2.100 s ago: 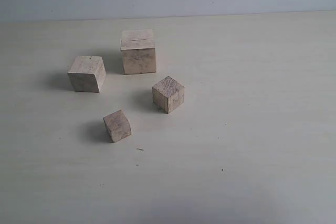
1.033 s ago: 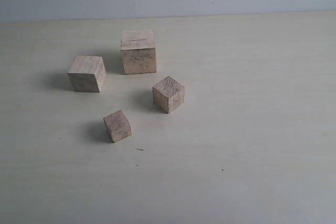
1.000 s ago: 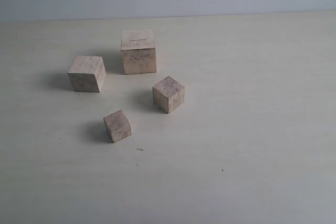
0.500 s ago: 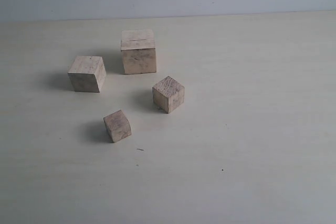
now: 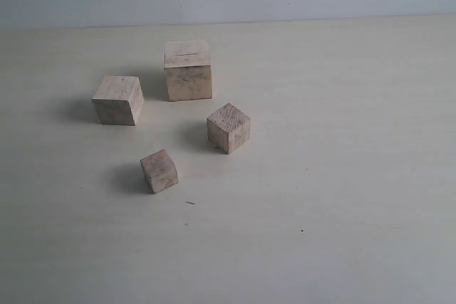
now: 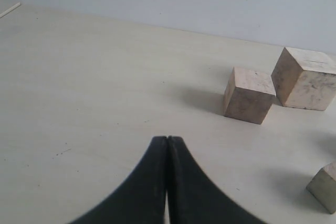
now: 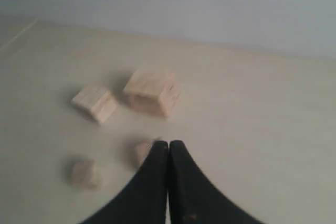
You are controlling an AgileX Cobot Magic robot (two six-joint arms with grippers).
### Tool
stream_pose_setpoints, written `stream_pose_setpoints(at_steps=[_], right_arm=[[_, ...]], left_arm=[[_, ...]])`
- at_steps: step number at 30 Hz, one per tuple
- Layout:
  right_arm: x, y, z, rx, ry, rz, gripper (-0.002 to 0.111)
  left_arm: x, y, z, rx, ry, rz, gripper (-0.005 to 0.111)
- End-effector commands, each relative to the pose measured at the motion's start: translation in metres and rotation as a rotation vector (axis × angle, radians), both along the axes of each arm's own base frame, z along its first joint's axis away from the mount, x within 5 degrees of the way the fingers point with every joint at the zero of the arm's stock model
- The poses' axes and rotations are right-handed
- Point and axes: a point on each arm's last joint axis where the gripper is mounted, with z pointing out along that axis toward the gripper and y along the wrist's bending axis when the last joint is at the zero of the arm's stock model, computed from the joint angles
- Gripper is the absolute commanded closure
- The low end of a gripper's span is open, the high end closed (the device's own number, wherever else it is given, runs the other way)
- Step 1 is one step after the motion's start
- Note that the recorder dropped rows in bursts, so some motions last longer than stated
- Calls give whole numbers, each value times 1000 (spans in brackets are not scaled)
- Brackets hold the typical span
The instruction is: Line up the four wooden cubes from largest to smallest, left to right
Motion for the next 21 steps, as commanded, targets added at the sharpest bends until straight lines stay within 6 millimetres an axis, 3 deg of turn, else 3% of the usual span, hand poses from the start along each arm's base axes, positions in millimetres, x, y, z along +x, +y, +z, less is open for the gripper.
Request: stream_pose_setpoints(at_steps=[1,10,13,16,21], right_arm=[[29,27,-38,55,329,116,108],[80,45,-81,264,511,-60,108],[86,54,-89,309,508,-2,108],[88,73,-90,259,429,141,108],[92,115,-91,74,405,142,108]], left_arm=[[0,0,0,-2,-9,1,107],[0,0,0,-2,-9,1,107],[0,0,0,-2,-9,1,107],[0,0,0,-2,-9,1,107],[0,0,0,-2,-9,1,107]])
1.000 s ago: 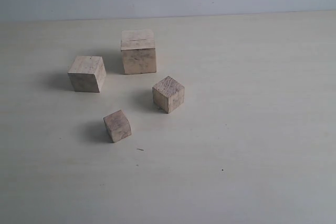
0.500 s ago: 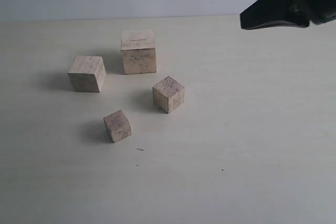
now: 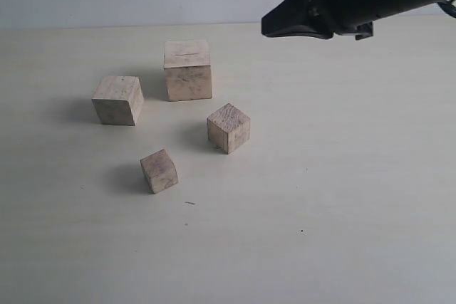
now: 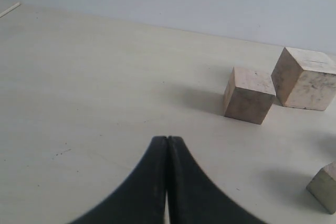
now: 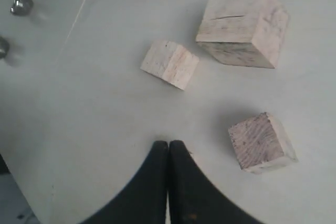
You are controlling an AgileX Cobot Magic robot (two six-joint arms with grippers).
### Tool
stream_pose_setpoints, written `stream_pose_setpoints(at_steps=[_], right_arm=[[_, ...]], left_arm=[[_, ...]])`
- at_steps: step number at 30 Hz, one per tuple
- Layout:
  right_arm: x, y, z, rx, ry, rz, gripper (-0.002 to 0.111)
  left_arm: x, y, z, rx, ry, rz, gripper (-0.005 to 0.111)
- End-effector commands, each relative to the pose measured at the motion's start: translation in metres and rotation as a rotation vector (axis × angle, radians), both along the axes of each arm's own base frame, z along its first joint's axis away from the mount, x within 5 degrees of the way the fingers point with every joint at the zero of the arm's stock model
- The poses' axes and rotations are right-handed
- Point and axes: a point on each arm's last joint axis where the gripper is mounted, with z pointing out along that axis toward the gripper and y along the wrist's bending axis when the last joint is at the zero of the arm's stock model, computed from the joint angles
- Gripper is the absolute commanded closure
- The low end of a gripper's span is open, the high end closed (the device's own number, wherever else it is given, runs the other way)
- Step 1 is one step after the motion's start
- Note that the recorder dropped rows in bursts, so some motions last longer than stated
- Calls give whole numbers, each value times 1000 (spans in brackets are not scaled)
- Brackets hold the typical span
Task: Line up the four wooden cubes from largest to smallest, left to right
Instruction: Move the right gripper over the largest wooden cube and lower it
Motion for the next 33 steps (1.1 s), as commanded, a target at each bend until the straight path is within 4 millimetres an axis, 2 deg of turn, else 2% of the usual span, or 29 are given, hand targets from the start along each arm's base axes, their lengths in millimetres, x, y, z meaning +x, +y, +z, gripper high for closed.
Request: stream_pose_setpoints(at_steps=[1,5,8,11,14,16,21,23,26,30,33], right_arm=[[5,38,4,-170,-60,14,108],[12,70,5,-340,-124,-1,107],[16,94,3,-439,-139,-22,100],[21,116,-8,-510,-122,-30,90],[27,139,-13,-508,-134,-15,78],[33,152,-15,-494,-145,-9,64],[51,171,-20,-472,-179,-13,25],[58,177,-22,-467,-195,-18,13],[67,183,-25,-480,-230,-20,5],[78,187,-34,-540,-263,-36,4],[88,186,-45,-615,-237,-116,4]], left_arm=[[0,0,0,-2,-9,1,107],[0,0,0,-2,-9,1,107],[0,0,0,-2,-9,1,107],[0,0,0,-2,-9,1,107],[0,0,0,-2,-9,1,107],[0,0,0,-2,-9,1,107],[0,0,0,-2,-9,1,107],[0,0,0,-2,-9,1,107],[0,0,0,-2,-9,1,107],[0,0,0,-2,-9,1,107],[0,0,0,-2,-9,1,107]])
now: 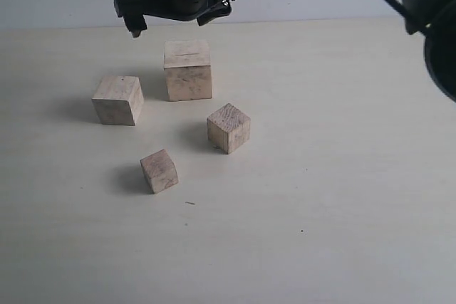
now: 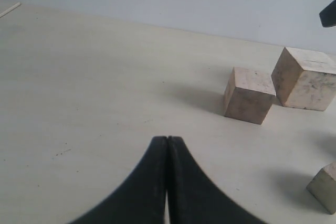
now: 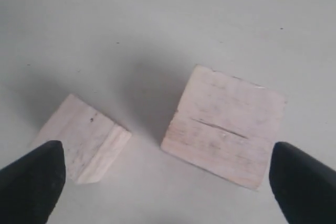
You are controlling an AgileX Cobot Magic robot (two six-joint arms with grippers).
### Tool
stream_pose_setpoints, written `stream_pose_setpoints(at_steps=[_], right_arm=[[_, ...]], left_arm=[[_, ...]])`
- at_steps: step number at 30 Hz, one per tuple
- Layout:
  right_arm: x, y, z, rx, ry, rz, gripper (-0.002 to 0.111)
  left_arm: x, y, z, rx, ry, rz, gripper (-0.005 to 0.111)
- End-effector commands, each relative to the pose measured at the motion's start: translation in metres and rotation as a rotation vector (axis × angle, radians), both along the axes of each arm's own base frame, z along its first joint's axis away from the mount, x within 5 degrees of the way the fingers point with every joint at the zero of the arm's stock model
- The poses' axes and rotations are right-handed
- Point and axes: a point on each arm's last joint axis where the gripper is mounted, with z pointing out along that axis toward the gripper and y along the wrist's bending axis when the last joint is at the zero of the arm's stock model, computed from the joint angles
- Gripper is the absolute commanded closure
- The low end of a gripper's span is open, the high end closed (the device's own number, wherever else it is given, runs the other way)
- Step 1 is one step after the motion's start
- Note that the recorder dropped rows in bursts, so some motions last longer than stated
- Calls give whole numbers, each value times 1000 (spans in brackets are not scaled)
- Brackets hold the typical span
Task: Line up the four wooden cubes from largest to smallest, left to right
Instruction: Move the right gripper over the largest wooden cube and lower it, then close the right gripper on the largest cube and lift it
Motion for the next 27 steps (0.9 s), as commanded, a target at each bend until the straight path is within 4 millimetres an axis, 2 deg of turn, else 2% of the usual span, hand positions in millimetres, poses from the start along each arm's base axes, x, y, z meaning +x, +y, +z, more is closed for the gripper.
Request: stream_pose_setpoints(at_steps=[1,7,17,20,23,25,27], right_arm=[[16,-1,-15,-74,-3,-149,4],[31,4,-35,-39,10,-226,4],[38,14,-65,-5,-10,-204,5],[39,14,-81,-36,9,-204,5],[40,15,-84,-40,2,-201,5],[40,14,-84,-46,-9,-198,7],[40,14,-84,-49,-10,-198,16]], left_arm=[[0,0,0,-2,-9,1,107],[0,0,0,-2,-9,1,107],[0,0,0,-2,-9,1,107],[0,0,0,-2,-9,1,107],[0,0,0,-2,-9,1,107],[0,0,0,-2,-9,1,107],[0,0,0,-2,-9,1,107]])
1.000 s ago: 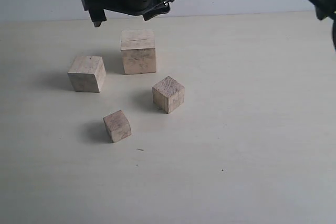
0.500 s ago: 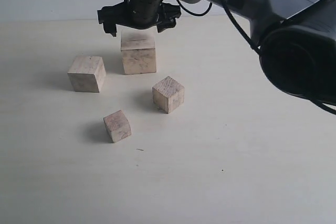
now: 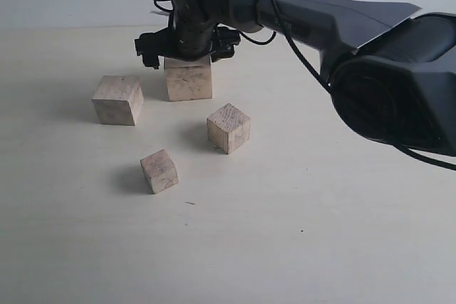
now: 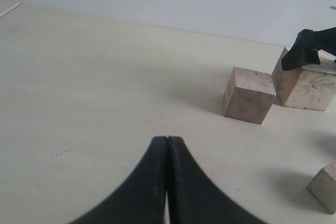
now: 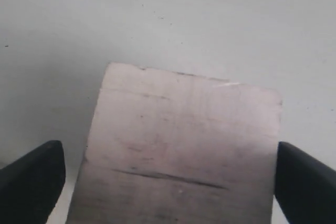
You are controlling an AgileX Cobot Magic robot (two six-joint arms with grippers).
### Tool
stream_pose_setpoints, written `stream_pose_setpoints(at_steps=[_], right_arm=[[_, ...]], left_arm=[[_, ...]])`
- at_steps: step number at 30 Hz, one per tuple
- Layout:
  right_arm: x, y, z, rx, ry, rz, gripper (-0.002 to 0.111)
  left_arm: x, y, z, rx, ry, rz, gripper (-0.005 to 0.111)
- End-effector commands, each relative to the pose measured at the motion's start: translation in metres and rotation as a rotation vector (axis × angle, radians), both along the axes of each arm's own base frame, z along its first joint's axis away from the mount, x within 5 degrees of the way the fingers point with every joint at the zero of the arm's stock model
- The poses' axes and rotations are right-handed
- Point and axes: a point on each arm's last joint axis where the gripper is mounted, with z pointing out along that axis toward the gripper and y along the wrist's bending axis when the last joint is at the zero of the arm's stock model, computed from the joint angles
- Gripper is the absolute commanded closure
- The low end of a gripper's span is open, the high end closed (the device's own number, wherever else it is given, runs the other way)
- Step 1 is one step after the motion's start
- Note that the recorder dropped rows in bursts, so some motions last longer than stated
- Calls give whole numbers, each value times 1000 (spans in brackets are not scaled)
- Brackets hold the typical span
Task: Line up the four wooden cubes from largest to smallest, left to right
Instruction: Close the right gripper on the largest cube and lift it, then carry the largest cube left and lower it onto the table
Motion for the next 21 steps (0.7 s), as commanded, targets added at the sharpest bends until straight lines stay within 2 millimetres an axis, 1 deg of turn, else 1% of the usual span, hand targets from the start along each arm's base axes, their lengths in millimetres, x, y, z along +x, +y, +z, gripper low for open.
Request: stream_pose_setpoints(at_steps=[1,2,5,7,9,10,14,18,21], right_arm=[[3,0,6,4,-34,5,21],[3,-1,6,3,-26,-4,30],[2,-2,5,-3,-7,-24,60],[1,-3,4,-10,-1,-25,84],[0,-2,5,-23,-4,-5,104],[-1,-2,7,-23,-5,12,108],[-3,2,28,23,-35,84,108],[-7,6,62,114,-104,152,108],[-15,12,89,229,-122,235,108]], left_arm=[[0,0,0,-2,-9,1,107],[0,0,0,-2,-9,1,107],[0,0,0,-2,-9,1,107],[0,0,0,-2,-9,1,107],[0,0,0,-2,-9,1,107],[0,0,0,-2,-9,1,107],[0,0,0,-2,-9,1,107],[0,0,0,-2,-9,1,107],[0,0,0,-2,-9,1,107]])
